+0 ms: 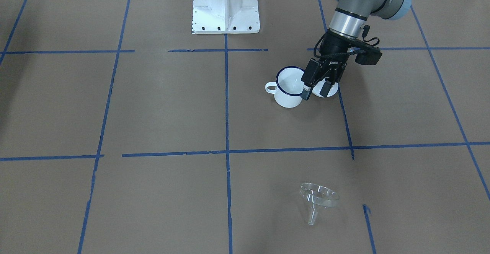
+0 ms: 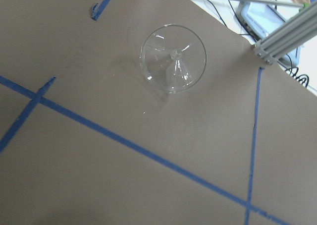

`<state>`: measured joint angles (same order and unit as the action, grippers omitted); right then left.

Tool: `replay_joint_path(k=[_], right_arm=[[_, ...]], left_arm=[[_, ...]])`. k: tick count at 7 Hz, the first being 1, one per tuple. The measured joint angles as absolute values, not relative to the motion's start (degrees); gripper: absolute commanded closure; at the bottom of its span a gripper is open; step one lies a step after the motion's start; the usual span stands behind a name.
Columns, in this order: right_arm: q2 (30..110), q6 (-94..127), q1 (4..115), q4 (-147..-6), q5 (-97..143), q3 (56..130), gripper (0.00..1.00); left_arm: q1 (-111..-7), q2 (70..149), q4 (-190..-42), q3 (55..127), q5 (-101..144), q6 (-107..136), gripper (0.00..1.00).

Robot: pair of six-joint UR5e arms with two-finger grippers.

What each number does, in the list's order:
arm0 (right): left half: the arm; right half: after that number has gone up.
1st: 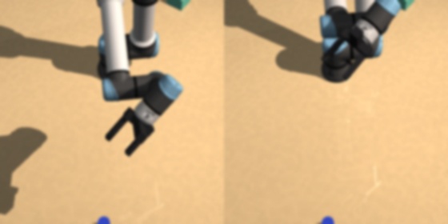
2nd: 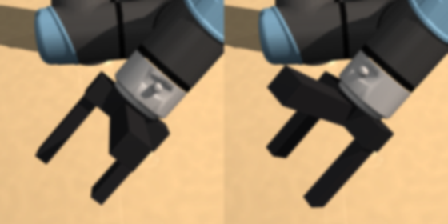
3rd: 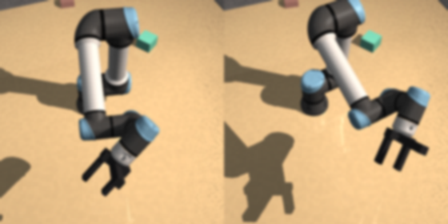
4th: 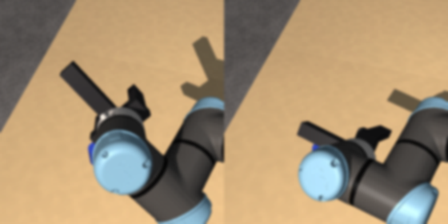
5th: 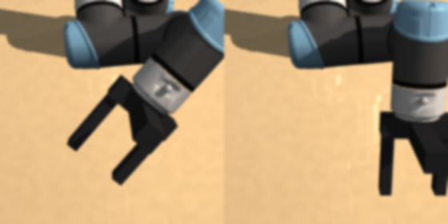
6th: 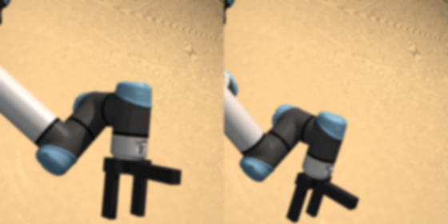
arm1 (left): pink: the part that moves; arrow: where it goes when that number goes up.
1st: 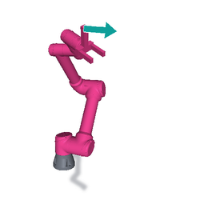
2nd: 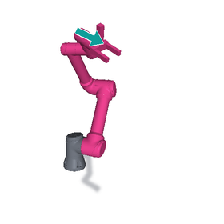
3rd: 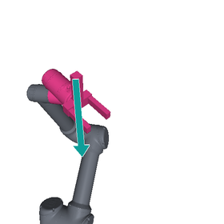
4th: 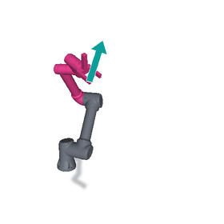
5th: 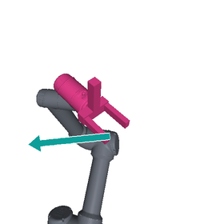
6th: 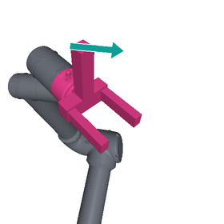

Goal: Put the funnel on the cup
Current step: 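Move the left gripper to the clear glass funnel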

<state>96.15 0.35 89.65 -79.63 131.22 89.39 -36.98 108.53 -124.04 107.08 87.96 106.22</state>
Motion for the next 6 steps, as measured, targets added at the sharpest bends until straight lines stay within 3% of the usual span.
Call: replay_joint_path(k=[2,5,6], right_arm=[[96.15,0.35,89.65,-79.63,131.22,89.38,0.0],[96.15,0.35,89.65,-79.63,131.22,89.39,0.0],[96.15,0.35,89.65,-79.63,131.22,89.39,0.0]], left_arm=[[-39.99,117.49,-126.83,93.54,87.77,116.93,0.04],[-42.95,124.42,-137.83,74.91,86.26,121.02,0.05],[-43.47,126.47,-139.55,70.96,85.92,121.22,0.19]])
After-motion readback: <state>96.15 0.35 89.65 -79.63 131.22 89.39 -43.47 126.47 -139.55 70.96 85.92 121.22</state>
